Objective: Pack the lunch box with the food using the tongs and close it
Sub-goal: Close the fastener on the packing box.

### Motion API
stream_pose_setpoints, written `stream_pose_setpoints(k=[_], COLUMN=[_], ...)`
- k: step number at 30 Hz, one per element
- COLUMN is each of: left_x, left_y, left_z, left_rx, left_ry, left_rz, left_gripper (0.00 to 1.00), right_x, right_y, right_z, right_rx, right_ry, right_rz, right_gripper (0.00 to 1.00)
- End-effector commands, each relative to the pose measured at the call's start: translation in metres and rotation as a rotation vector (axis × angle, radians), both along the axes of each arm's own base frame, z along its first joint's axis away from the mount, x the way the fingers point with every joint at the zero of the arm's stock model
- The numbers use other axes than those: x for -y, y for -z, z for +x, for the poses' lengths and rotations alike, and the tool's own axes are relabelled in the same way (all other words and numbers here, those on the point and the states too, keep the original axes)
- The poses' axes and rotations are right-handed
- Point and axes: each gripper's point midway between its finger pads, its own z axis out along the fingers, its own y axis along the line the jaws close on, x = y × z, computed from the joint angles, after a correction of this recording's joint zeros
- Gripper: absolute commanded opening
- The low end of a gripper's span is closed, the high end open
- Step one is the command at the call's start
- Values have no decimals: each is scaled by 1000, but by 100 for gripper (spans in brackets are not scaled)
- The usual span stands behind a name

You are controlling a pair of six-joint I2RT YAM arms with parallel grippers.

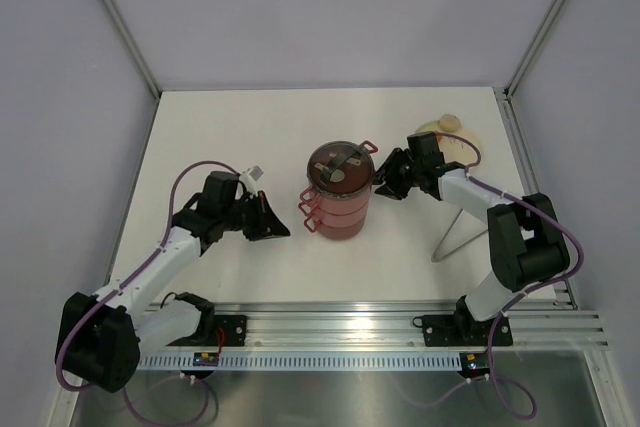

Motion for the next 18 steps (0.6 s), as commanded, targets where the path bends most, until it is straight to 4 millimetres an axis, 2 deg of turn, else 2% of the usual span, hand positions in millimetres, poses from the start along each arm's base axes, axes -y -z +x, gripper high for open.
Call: stream_pose_setpoints(k=[1, 9, 14, 18], left_x=[20, 43, 59, 62], left_y=[-15, -11, -10, -10], left_z=[-1, 11, 10, 18], left_rx=[47, 71, 74, 97], left_ry=[44, 63, 90, 78], left_rz=[-86, -147, -182, -187], left_gripper=[0, 0, 0, 0], right_x=[-3, -4, -5, -6], right_y=[-2, -7, -5, -4], right_z=[9, 6, 4, 3], right_rx=[27, 35, 26, 23], right_ry=[-1, -13, -20, -24], right_rz=[29, 35, 38, 42], right_gripper=[49, 48, 48, 48])
